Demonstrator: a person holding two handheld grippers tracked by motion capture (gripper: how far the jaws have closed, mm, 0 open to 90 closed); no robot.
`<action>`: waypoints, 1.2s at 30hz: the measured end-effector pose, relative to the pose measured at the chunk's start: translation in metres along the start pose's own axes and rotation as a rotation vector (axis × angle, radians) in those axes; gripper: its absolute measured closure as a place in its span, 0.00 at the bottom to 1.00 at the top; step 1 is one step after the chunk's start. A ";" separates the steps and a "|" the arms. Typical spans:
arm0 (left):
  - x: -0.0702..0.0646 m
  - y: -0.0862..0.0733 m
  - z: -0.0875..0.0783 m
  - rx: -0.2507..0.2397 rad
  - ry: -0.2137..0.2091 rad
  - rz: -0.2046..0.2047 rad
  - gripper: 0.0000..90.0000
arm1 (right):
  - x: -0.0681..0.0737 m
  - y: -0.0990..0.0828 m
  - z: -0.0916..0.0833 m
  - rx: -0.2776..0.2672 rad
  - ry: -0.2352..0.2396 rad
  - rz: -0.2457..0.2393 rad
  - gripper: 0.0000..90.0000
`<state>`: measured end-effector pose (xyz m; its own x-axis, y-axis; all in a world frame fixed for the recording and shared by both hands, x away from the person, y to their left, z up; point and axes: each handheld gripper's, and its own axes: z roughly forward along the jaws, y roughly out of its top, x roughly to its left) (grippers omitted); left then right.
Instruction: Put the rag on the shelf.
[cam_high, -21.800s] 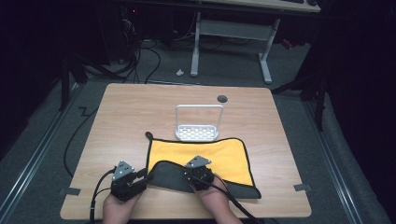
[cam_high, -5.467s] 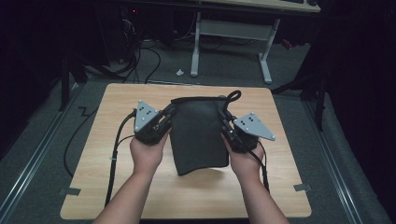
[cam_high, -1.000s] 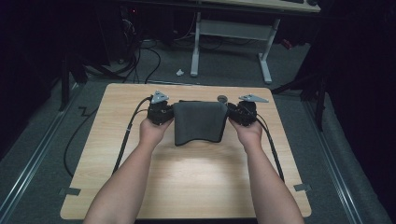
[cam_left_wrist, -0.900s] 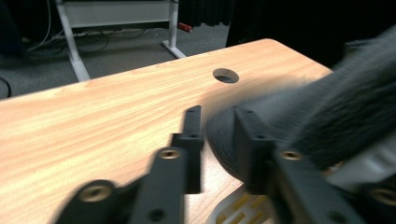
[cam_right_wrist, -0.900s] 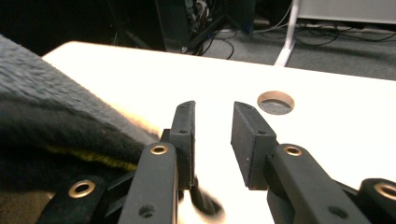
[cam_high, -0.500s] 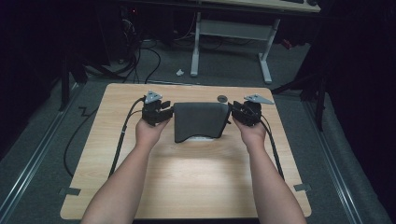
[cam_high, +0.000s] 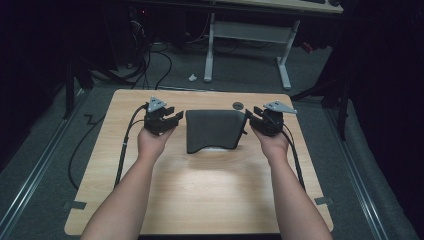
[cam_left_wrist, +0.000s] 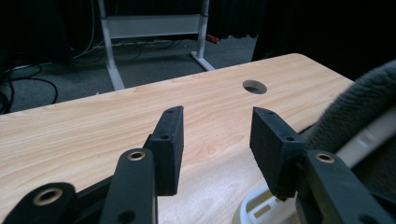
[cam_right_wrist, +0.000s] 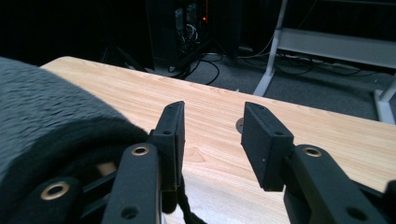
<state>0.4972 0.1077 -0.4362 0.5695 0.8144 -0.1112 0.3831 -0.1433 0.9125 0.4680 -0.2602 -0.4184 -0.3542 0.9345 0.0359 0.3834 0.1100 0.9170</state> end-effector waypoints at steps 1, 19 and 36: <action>0.000 -0.001 -0.003 0.000 0.005 0.002 0.61 | 0.001 0.000 -0.003 0.000 -0.006 -0.006 0.65; 0.004 -0.036 -0.061 -0.006 0.046 -0.029 0.61 | 0.023 -0.015 -0.053 -0.022 -0.008 -0.101 0.55; -0.049 -0.149 -0.135 0.140 -0.030 0.037 0.49 | 0.053 -0.129 -0.124 0.068 -0.055 -0.168 0.50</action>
<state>0.3140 0.1657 -0.5133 0.6056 0.7904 -0.0922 0.4578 -0.2513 0.8528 0.2938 -0.2667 -0.4849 -0.3715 0.9180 -0.1389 0.3800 0.2869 0.8794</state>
